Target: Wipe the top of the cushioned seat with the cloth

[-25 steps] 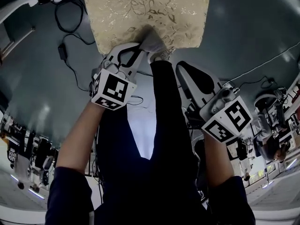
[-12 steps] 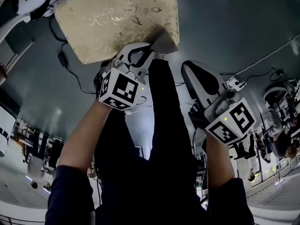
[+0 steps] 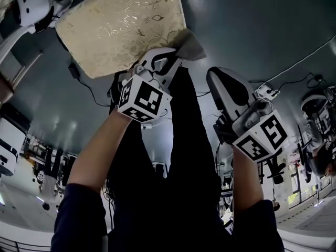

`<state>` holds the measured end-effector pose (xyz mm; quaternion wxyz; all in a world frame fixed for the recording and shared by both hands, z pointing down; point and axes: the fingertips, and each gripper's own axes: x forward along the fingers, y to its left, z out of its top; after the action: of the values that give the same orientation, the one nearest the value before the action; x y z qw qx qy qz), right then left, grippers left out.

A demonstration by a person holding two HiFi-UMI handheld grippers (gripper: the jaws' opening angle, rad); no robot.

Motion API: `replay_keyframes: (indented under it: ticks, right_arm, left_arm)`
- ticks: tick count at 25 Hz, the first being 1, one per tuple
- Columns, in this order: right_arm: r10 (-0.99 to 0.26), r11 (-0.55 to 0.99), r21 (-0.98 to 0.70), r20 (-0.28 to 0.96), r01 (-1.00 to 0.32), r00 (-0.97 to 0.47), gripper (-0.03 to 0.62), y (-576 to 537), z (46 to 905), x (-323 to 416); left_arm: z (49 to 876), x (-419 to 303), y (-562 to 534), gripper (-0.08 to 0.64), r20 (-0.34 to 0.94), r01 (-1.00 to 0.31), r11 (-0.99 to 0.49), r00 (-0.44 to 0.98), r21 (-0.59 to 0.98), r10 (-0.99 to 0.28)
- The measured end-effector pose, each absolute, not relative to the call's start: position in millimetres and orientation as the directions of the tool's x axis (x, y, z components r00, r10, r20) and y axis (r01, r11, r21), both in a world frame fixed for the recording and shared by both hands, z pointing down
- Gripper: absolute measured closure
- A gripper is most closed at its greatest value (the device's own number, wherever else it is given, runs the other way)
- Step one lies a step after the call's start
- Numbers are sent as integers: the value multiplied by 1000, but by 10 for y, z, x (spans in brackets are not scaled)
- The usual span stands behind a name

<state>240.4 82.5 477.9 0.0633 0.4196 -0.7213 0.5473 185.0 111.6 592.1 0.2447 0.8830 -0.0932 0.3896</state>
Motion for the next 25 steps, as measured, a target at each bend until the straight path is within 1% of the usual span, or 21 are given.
replay_keyframes:
  ticks: [5, 10, 19, 25]
  right_arm:
    - [-543, 54, -732, 549, -679, -635, 567, 720, 4723, 2380]
    - [-560, 93, -731, 523, -676, -643, 566, 520, 4463, 2212]
    - [-594, 217, -690, 468, -691, -654, 566, 8, 3732, 1809]
    - [-597, 291, -640, 459, -711, -658, 566, -122, 3158, 1548]
  left_arm:
    - [5758, 1864, 973, 534, 713, -370, -855, 701, 364, 0]
    - [5390, 1699, 742, 534, 701, -398, -852, 711, 339, -52]
    - [4486, 1214, 60, 534, 668, -458, -855, 719, 245, -194]
    - [3710, 948, -203, 534, 619, -499, -842, 732, 206, -283]
